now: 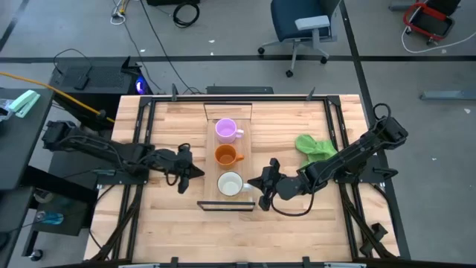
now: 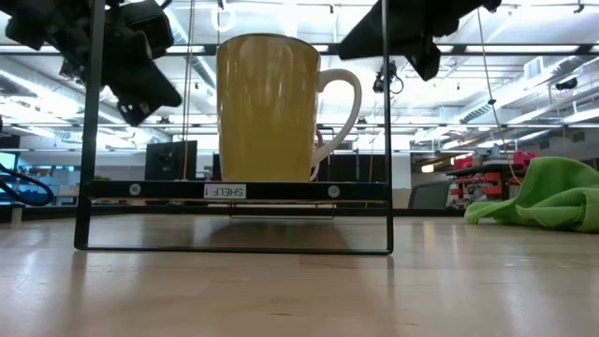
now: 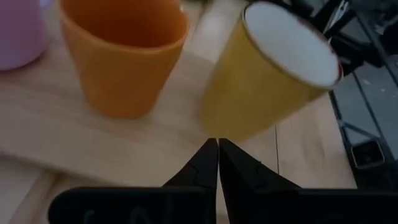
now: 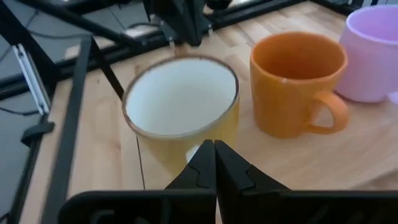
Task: Stack small to large cups/mugs on shelf
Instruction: Put the yellow mug on the shelf
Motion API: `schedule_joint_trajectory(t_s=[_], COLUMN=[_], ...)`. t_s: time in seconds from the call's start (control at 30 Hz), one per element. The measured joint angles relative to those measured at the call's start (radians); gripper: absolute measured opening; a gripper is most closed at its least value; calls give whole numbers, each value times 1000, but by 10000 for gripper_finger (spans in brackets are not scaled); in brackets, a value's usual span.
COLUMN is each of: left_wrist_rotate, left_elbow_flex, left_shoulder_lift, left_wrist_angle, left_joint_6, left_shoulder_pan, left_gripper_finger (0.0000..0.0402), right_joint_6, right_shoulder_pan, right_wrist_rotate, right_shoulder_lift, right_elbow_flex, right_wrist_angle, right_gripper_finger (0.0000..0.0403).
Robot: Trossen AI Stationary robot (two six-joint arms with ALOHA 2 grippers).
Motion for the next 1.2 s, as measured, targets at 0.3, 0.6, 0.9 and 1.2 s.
schedule_joint_trajectory(t_s=[0.3,0.6,0.9,1.2], left_wrist_rotate=[41,41,42,68], left_elbow_flex=[0,0,0,1], left_shoulder_lift=[80,107,179,185], left_wrist_angle=[113,176,245,258], left_joint_6=[1,2,2,2], left_shoulder_pan=[0,-2,-4,-4], left_gripper_finger=[10,26,14,20], right_joint_6=[-6,-23,-37,-72], right_shoulder_pan=[-6,-23,-52,-80], right_wrist_rotate=[-16,-36,-68,-114], right_shoulder_lift=[35,74,75,75], right_elbow_flex=[-1,0,0,0], right_wrist_angle=[29,95,114,132], right_gripper_finger=[0,0,0,0])
